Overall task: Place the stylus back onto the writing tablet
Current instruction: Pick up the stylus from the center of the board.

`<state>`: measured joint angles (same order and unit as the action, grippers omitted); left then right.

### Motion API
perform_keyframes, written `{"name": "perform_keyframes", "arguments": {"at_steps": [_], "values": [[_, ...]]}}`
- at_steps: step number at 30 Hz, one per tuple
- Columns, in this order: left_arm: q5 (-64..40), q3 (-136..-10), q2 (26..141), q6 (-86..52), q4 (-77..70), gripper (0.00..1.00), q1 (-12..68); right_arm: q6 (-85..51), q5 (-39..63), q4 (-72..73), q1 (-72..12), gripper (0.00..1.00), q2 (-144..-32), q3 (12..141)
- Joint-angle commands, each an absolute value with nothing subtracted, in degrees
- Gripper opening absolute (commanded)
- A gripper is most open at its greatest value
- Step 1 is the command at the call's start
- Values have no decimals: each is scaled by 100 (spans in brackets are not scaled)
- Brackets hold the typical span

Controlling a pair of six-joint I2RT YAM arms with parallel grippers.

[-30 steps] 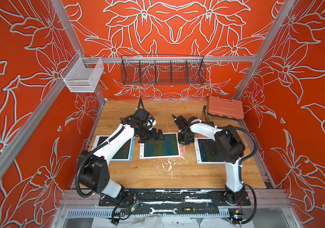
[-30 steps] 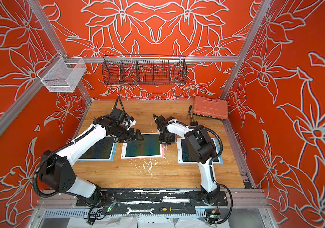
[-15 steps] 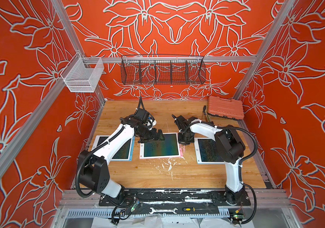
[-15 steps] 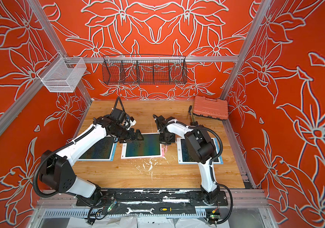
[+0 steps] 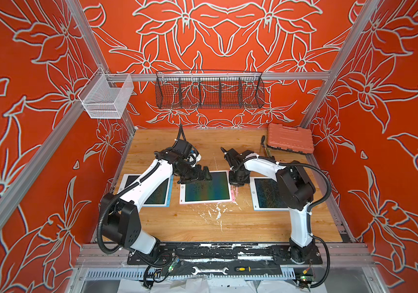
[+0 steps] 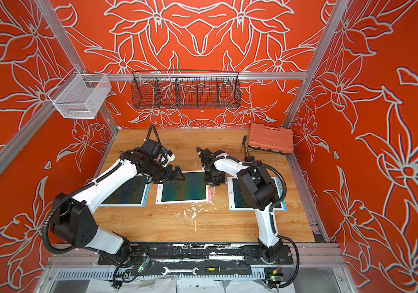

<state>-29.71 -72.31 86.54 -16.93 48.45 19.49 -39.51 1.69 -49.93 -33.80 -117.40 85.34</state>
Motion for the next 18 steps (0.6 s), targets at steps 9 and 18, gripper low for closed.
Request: {"name": "perform_keyframes", "arguments": {"at_steps": [9,18], "values": [[-3032,-7264,8584,-1687,4909,97,1912,-4055,-3,-5209,-3445,4,-11572,8387],[-3050,-7225,8566,-1720,4869,97,1916,-4026,-28,-5187,-3470,4,-11487,8359]]}}
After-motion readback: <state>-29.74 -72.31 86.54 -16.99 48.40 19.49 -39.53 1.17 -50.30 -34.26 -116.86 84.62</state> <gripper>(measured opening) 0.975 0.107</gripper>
